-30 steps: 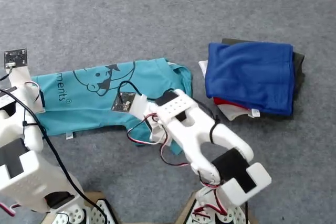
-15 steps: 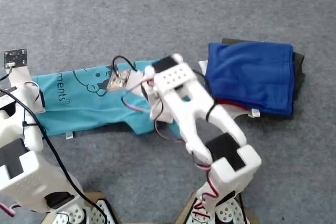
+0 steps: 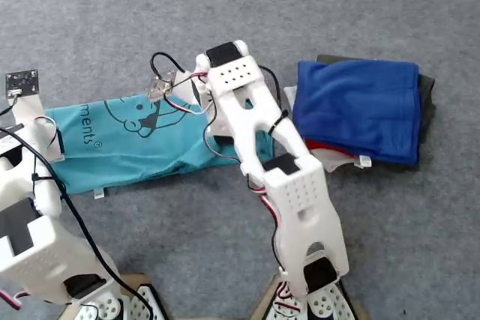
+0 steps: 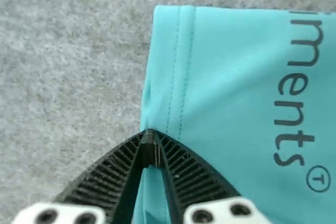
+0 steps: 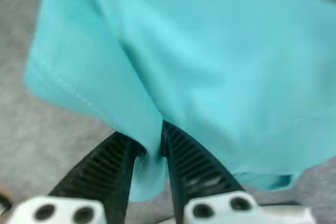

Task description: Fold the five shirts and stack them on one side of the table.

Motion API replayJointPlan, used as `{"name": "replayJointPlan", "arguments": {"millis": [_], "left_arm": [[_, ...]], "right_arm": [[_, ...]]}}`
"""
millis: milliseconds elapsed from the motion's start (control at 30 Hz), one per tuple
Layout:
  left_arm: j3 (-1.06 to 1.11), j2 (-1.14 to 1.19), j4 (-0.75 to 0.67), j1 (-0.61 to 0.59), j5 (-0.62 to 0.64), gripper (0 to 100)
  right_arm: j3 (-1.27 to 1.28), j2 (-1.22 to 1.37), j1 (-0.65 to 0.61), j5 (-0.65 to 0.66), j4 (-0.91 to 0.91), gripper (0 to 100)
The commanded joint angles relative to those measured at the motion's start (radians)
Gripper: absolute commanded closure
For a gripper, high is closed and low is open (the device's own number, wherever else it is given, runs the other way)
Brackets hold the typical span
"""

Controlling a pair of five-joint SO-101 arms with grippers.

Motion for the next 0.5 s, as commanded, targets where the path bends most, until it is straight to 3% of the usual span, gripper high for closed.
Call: {"name": "replayJointPlan", "arguments": {"millis": [0,200,367,467], "left_arm": [[-0.025,0.0,0.009,-0.008,-0.003,97],[-0.025,0.0,0.009,-0.008,-0.003,97],[-0.025,0.0,0.009,-0.008,-0.003,97],[-0.025,0.0,0.009,-0.008,-0.003,97]], "right_arm": [[-0.174,0.062,0.008,0.017,0.012,98.4],[-0.318,0.148,0.006,0.009,0.012,96.4],[-0.346,0.128,0.006,-0.017,0.017,76.2],[-0.337,0.084,0.006,-0.038,0.017,69.1]]}}
